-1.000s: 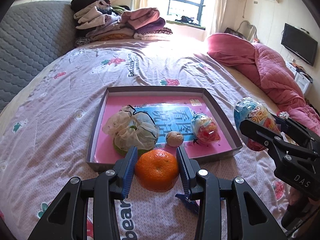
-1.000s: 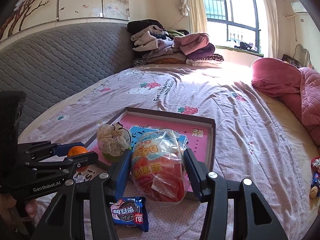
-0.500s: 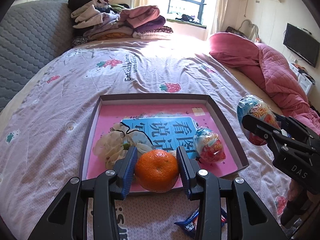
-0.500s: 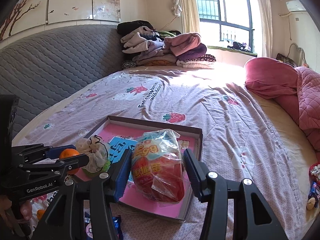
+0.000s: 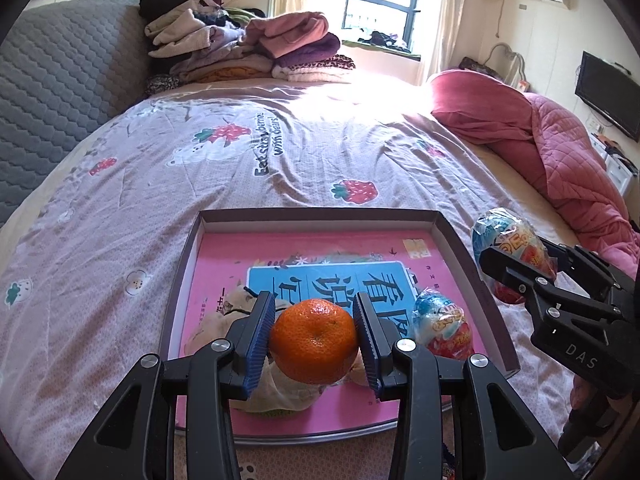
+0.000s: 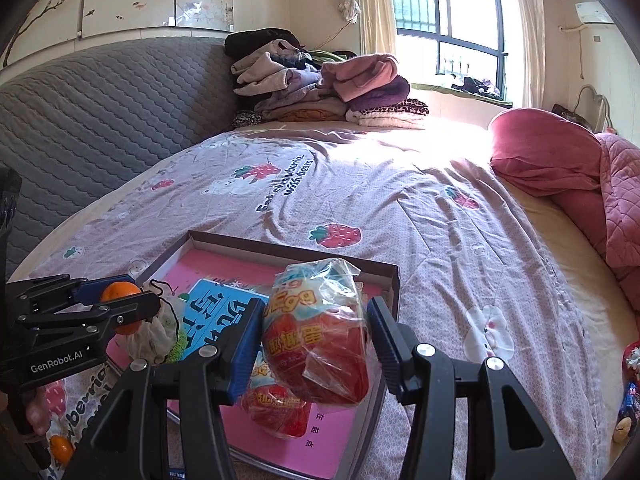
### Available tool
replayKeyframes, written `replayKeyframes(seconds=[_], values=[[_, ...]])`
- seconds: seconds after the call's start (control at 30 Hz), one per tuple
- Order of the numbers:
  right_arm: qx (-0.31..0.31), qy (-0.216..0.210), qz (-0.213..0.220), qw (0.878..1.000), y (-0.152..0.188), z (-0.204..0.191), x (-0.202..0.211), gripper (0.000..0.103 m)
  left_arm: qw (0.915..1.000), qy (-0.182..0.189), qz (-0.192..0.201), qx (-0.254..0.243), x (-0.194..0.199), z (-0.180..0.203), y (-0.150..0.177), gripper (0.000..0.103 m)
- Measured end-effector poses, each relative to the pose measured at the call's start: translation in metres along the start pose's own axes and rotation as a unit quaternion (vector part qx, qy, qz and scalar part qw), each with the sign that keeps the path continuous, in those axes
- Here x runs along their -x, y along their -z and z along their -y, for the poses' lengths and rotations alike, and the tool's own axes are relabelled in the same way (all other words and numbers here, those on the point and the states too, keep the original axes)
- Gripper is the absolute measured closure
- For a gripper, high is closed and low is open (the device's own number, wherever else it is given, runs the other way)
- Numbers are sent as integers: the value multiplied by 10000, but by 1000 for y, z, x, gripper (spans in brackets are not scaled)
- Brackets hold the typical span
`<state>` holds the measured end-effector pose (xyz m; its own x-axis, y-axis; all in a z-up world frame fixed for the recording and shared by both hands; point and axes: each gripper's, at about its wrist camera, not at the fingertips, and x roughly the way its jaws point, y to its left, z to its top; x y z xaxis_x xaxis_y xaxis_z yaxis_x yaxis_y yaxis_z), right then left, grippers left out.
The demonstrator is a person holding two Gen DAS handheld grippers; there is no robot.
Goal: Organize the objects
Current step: 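Carry orange with left gripper while right gripper carries candy egg into tray, then lower orange onto book with left gripper while right gripper lowers candy egg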
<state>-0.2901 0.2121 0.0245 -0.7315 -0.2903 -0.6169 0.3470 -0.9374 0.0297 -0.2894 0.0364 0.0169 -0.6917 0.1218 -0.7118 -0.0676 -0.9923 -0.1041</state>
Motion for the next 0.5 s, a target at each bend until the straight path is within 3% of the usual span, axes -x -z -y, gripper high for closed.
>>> replayKeyframes(seconds=[0.37, 0.5], values=[[-93, 123, 29, 9999, 0, 9, -27, 50, 9999, 47, -161, 19, -38, -4, -20, 61], [-129, 270, -140, 9995, 5, 14, -41, 50, 9994, 40, -321, 95, -56, -3, -23, 61]])
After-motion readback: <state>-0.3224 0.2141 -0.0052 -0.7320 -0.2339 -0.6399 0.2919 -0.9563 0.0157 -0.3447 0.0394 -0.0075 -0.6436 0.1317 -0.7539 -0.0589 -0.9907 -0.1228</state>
